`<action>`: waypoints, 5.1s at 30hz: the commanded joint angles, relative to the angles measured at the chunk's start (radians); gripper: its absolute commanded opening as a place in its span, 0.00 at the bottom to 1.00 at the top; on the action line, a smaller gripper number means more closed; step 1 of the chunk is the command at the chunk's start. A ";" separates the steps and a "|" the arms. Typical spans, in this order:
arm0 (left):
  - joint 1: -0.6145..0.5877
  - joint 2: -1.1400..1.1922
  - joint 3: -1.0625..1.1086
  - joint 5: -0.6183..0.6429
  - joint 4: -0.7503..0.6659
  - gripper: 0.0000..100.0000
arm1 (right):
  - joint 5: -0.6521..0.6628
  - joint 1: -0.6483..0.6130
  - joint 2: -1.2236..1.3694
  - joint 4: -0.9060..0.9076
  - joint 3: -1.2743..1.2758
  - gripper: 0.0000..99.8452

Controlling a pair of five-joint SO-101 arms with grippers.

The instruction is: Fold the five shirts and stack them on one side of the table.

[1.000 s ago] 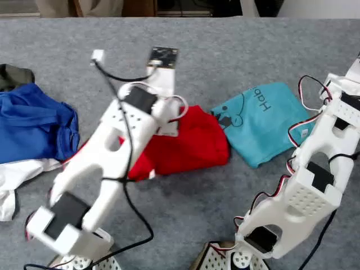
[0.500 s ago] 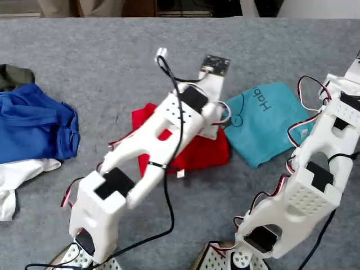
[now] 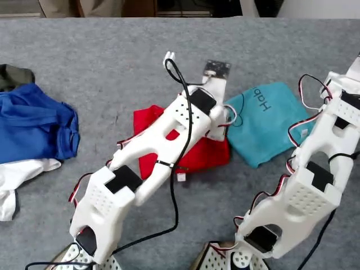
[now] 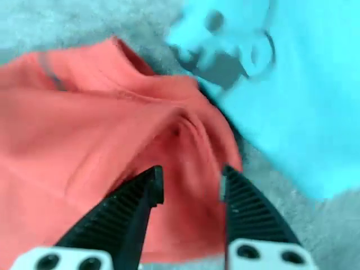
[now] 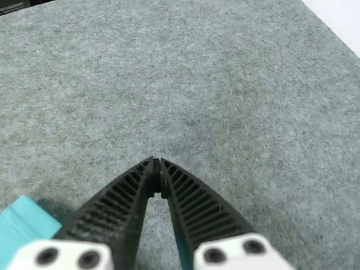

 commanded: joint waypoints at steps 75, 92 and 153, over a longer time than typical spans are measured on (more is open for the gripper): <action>-0.836 -0.565 1.131 -0.180 -0.792 0.02 | 0.601 -0.816 0.542 1.327 -1.423 0.01; -0.833 -0.565 1.131 -0.181 -0.792 0.02 | 0.542 -0.883 -0.067 1.099 -0.203 0.01; -0.423 -0.394 0.911 -0.005 -0.669 0.02 | 0.511 -0.661 -0.426 0.591 0.716 0.01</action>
